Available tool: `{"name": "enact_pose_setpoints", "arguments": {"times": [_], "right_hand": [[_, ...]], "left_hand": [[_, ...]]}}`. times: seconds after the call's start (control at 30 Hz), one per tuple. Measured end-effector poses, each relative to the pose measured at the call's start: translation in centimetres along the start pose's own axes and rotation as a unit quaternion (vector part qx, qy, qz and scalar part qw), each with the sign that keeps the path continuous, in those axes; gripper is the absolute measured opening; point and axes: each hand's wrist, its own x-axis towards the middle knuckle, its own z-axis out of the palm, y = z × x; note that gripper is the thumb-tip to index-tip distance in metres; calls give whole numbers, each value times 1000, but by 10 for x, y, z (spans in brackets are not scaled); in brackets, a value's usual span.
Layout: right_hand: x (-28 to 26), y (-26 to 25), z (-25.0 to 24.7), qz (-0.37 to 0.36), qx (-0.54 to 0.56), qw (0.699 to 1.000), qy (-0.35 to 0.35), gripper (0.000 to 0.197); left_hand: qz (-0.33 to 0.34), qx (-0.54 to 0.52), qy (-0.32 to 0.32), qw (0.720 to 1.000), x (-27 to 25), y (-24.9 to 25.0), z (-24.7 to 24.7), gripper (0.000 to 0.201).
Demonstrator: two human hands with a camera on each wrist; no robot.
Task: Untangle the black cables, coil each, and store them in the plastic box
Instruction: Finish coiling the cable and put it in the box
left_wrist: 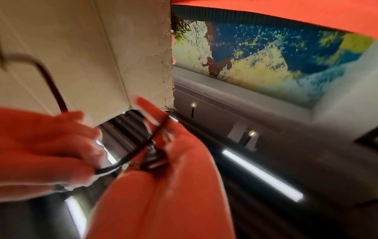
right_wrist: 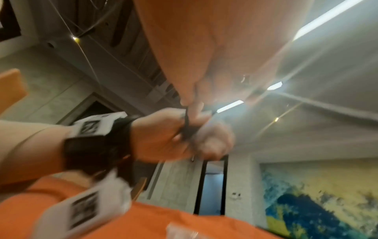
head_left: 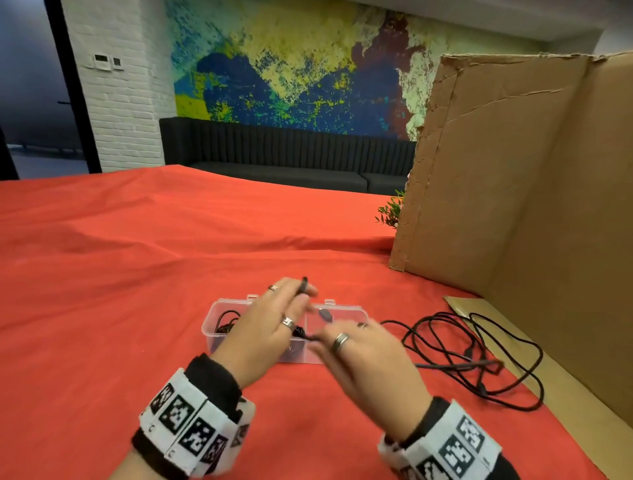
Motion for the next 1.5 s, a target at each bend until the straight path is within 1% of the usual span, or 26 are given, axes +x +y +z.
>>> {"name": "enact_pose_setpoints", "arguments": {"times": [0.03, 0.07, 0.17, 0.2, 0.27, 0.37, 0.4, 0.47, 0.53, 0.6, 0.67, 0.7, 0.8, 0.87, 0.93, 1.0, 1.03, 1.1, 1.17, 1.2, 1.23, 1.3, 1.33, 1.4, 1.47, 1.5], "right_hand": [[6, 6, -5, 17, 4, 1000, 24, 21], [13, 11, -10, 47, 16, 998, 40, 26], [30, 25, -21, 158, 144, 975, 61, 32], [34, 29, -20, 174, 191, 965, 53, 29], [37, 32, -14, 177, 207, 962, 36, 32], [32, 26, 1, 186, 194, 962, -41, 59], [28, 22, 6, 183, 192, 962, -69, 64], [18, 13, 14, 148, 213, 959, -110, 59], [10, 4, 14, 109, 226, 957, -148, 43], [0, 0, 10, 68, 195, 965, -161, 40], [-4, 5, -1, 59, 146, 980, -118, 35], [-5, 11, -8, 69, 132, 986, -78, 36], [0, 30, -26, 78, 81, 993, 38, 48], [8, 37, -39, 70, 40, 992, 101, 41], [15, 41, -49, 78, 21, 985, 153, 35], [21, 47, -57, 94, 33, 978, 181, 35], [25, 51, -58, 97, 49, 978, 178, 36], [31, 57, -53, 95, 74, 985, 127, 39], [33, 55, -40, 110, 158, 980, 54, 36], [33, 52, -33, 132, 216, 967, 24, 30], [32, 49, -27, 158, 261, 952, -10, 26], [27, 38, -16, 177, 280, 941, -61, 32], [24, 32, -13, 167, 280, 942, -78, 26], [17, 23, -11, 133, 275, 947, -100, 20], [10, 20, -12, 118, 271, 949, -105, 26], [6, 20, -12, 112, 260, 953, -107, 30]], "left_hand": [[-6, 19, -51, 998, -1, -1, -2, 37], [-32, -27, -94, 995, -2, 2, -4, 43], [-131, -244, -152, 949, -3, 15, -8, 52], [-146, -295, -151, 932, -4, 21, -9, 53], [-131, -369, -137, 910, -5, 29, -8, 47], [-71, -478, -108, 869, -4, 35, -7, 45], [-60, -513, -90, 851, -3, 37, -7, 45], [-58, -537, -31, 841, 2, 42, -4, 38], [-59, -487, 31, 871, 8, 42, 1, 27], [-37, -357, 80, 930, 13, 34, 4, 28], [3, -174, 93, 980, 15, 28, 0, 29], [30, -73, 84, 993, 14, 26, -1, 33], [81, 137, 41, 986, 11, 30, 1, 28], [64, 195, -3, 979, 8, 36, 5, 25], [27, 125, -55, 990, 6, 36, 4, 38], [-41, -48, -113, 992, 5, 42, 0, 56], [-63, -124, -147, 979, 4, 44, -1, 57], [-58, -213, -190, 957, 2, 54, 0, 40], [-23, -297, -176, 938, 3, 65, 4, 20], [-9, -346, -148, 927, 5, 69, 6, 15], [-4, -396, -111, 912, 7, 72, 8, 15], [-12, -463, -21, 886, 14, 74, 10, 20], [-11, -462, 27, 887, 18, 74, 10, 21], [10, -377, 102, 921, 24, 70, 9, 15], [50, -201, 155, 966, 27, 62, 4, 15], [82, -89, 177, 977, 29, 55, 1, 17]]}}
